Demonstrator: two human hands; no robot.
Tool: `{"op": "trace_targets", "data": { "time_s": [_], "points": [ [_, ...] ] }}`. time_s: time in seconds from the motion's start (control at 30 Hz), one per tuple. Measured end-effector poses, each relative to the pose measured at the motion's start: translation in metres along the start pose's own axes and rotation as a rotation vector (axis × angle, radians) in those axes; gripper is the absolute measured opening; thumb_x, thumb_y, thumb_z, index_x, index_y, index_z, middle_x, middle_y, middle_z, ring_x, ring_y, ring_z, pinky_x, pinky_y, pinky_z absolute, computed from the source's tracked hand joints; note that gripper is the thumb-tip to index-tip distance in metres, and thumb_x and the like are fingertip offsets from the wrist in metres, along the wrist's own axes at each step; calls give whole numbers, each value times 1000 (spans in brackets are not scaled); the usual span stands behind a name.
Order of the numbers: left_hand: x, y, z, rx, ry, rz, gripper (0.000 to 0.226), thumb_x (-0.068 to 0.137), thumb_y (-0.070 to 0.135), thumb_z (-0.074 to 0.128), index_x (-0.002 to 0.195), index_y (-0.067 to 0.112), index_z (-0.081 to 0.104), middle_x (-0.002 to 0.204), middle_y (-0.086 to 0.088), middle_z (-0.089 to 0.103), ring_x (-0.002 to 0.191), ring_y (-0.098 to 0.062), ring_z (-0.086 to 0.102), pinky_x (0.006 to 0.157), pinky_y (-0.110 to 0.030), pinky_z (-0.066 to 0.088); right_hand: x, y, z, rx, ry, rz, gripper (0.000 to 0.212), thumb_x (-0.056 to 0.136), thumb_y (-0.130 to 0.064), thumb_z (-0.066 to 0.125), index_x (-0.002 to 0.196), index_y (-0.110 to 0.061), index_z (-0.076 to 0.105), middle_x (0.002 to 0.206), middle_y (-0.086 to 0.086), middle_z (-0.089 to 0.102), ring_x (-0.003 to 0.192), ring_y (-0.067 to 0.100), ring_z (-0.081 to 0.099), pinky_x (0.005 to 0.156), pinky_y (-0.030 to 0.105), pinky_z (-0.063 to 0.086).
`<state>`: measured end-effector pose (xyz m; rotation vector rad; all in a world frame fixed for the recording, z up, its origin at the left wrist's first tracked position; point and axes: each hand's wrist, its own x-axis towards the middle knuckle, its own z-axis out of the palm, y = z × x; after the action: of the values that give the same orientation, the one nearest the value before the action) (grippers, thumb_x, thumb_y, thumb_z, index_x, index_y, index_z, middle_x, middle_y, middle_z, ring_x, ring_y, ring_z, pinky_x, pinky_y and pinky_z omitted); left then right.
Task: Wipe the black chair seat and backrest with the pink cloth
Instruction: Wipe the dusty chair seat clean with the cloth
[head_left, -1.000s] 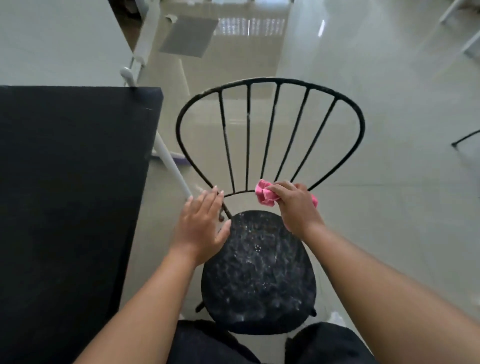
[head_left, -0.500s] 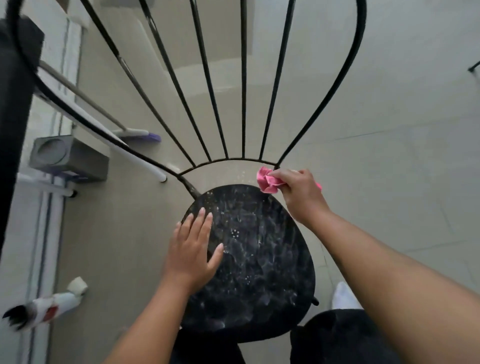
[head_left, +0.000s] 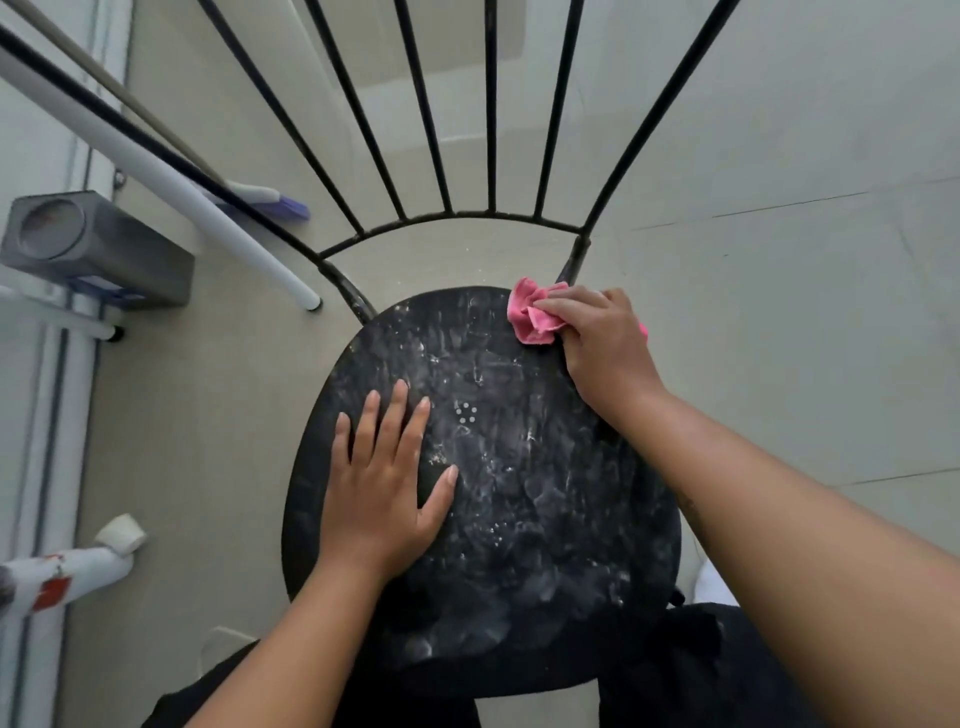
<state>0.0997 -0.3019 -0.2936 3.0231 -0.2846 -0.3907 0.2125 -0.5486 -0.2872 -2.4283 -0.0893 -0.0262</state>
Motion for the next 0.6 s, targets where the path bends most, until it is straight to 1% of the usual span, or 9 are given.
{"op": "trace_targets", "data": {
  "time_s": [0.07,0.1,0.2,0.33,0.47,0.6],
  "points": [
    [0,0,4,-8,42,0,73,91,60,31,152,20,25,162,-3,15,150,-25,8,119,-53,11,1,1,0,-34,5,-5,32,93,-1,50,113,-16,71,118,-2,67,102,21,45,88,37,40],
    [-1,0,5,-10,60,1,73,91,61,31,152,20,26,162,-3,16,149,-25,8,119,-52,11,2,1,1,-43,-2,-4,33,93,-1,50,113,-17,71,117,-1,67,104,22,46,89,39,40],
    [0,0,6,3,109,-3,74,90,62,30,151,20,27,161,-3,17,149,-24,9,120,-50,10,-1,-2,0,-72,6,-11,36,92,1,49,115,-17,70,116,-1,66,107,24,46,90,41,41],
    [-1,0,6,0,136,-15,75,90,64,26,152,23,25,162,0,14,150,-22,6,120,-48,7,-28,1,-1,-100,49,-21,34,92,1,51,115,-17,70,116,-1,67,105,26,47,88,43,42],
    [1,0,6,0,145,-17,76,89,66,21,153,24,19,163,1,9,150,-20,2,121,-46,3,-68,10,-4,-83,104,-30,35,89,1,53,109,-18,73,112,-3,70,101,28,49,84,49,44],
    [-1,0,6,-2,164,-9,76,89,66,20,153,24,19,163,2,9,150,-20,2,121,-45,3,-116,14,-8,-90,141,-16,34,89,-2,53,107,-22,74,110,-6,70,100,22,48,82,45,43]
  ]
}}
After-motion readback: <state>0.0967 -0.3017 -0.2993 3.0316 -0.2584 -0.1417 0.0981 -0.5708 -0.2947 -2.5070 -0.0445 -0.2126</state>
